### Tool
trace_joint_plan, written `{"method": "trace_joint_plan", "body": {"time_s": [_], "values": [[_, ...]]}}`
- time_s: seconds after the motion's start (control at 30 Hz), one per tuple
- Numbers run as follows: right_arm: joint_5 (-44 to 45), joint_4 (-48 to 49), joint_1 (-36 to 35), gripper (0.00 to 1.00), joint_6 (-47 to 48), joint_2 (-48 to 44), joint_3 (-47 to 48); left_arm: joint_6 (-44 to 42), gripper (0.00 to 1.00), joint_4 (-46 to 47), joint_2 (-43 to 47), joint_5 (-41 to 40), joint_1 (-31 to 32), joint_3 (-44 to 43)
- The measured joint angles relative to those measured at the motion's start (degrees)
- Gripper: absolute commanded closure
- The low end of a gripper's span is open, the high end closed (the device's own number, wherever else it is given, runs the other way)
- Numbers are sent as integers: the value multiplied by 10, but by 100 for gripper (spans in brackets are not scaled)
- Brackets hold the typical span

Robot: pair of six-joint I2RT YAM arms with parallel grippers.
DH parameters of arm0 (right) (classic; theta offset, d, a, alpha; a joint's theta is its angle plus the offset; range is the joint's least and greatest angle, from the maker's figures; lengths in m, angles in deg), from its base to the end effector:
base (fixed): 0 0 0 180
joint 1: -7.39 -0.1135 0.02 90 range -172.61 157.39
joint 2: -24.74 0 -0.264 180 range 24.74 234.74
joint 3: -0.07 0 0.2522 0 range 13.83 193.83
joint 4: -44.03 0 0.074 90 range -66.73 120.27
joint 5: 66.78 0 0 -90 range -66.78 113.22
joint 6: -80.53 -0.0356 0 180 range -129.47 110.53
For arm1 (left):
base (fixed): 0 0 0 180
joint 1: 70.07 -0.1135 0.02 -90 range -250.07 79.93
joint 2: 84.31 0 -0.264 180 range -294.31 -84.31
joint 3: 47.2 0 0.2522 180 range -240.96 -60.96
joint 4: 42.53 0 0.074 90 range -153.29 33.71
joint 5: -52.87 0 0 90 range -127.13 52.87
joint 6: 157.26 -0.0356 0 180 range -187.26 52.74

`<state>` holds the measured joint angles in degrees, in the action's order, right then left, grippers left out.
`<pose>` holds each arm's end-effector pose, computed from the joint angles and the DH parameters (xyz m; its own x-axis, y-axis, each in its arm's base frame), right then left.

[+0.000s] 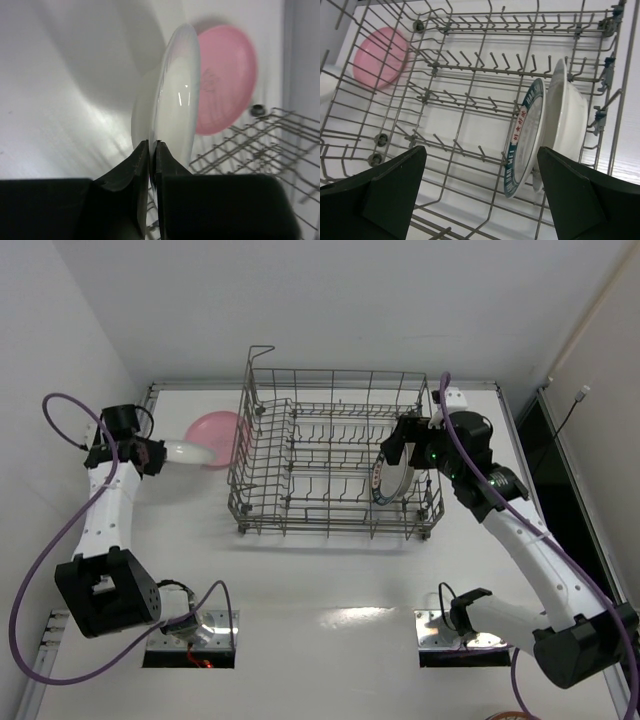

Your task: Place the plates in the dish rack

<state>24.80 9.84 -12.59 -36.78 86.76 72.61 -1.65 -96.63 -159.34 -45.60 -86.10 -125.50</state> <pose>0.2301 0.0826 0.3487 -0.4811 0.3131 -0.8189 -0.1093 0.9053 0.4104 0.2605 0.0803 0.2983 0.0225 -0.9308 -0.3648 -0.8283 0.1870 -0.5281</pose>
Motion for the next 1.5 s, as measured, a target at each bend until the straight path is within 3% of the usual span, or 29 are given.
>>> {"method": "trace_joint_plan", "body": {"time_s": [0.2, 0.43, 0.77, 1.0, 1.27, 1.5], "values": [[-52, 13, 2, 8, -2, 0, 0, -1, 100, 41, 0, 2, 0, -61], [-132, 38, 10, 8, -16, 2, -1, 12, 100, 112, 3, 71, 6, -48], [-335, 217, 43, 8, -146, 7, -68, -13, 100, 294, 32, 170, 61, -37], [-420, 350, 83, 8, -261, 7, -134, 33, 100, 465, 24, 310, 139, -15], [-442, 403, 94, 8, -313, 2, -139, 10, 100, 479, 27, 349, 180, -14], [-443, 441, 103, 8, -341, -1, -158, 7, 100, 490, 27, 351, 266, 14]]}}
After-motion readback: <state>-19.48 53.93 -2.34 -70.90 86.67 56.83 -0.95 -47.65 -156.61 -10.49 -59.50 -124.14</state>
